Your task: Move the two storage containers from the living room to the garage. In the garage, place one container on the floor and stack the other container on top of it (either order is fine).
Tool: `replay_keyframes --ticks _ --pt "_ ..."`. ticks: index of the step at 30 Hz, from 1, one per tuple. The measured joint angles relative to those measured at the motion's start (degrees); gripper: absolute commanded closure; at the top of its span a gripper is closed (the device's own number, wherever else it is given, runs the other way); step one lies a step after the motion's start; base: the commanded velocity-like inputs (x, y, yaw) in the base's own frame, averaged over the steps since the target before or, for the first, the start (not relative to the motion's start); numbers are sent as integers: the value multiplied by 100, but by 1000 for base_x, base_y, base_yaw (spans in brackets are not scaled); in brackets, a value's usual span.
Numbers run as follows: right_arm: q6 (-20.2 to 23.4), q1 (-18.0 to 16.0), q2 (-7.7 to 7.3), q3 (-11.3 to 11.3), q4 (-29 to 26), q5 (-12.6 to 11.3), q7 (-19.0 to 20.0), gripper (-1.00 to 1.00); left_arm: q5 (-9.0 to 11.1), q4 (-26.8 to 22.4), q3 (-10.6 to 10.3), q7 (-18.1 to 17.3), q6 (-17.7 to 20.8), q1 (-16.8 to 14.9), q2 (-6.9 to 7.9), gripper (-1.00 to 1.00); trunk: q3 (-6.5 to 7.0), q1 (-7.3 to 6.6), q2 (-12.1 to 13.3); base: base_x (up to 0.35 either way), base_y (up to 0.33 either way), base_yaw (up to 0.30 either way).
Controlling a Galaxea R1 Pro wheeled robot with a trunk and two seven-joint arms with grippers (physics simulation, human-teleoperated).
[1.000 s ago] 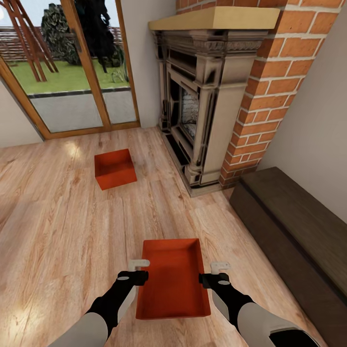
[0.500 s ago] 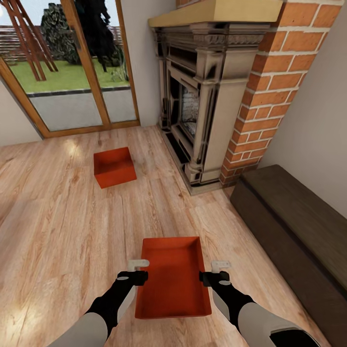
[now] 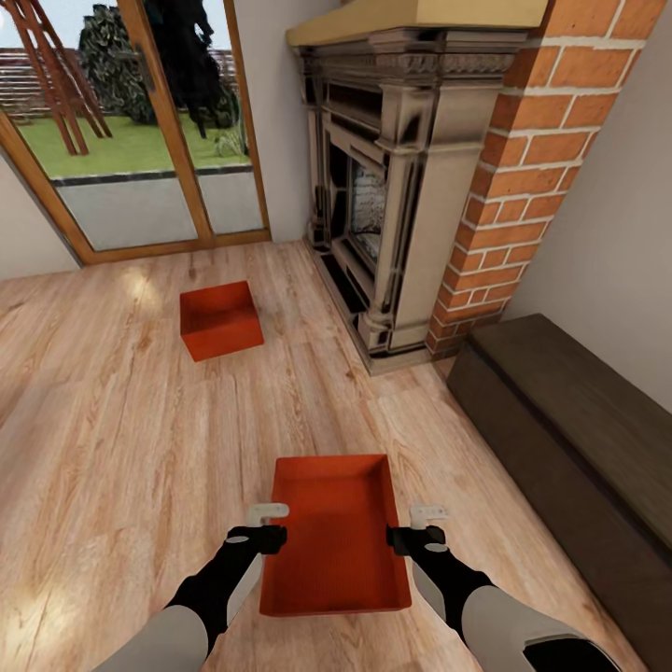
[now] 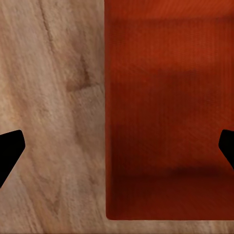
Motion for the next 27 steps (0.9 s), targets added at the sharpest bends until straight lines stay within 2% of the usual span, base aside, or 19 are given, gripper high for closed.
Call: replay_keyframes --ticks 27 --pt "-38 0 9 -5 0 7 -5 -100 8 8 5 6 0 0 25 -100 -485 593 -1083 0 0 0"
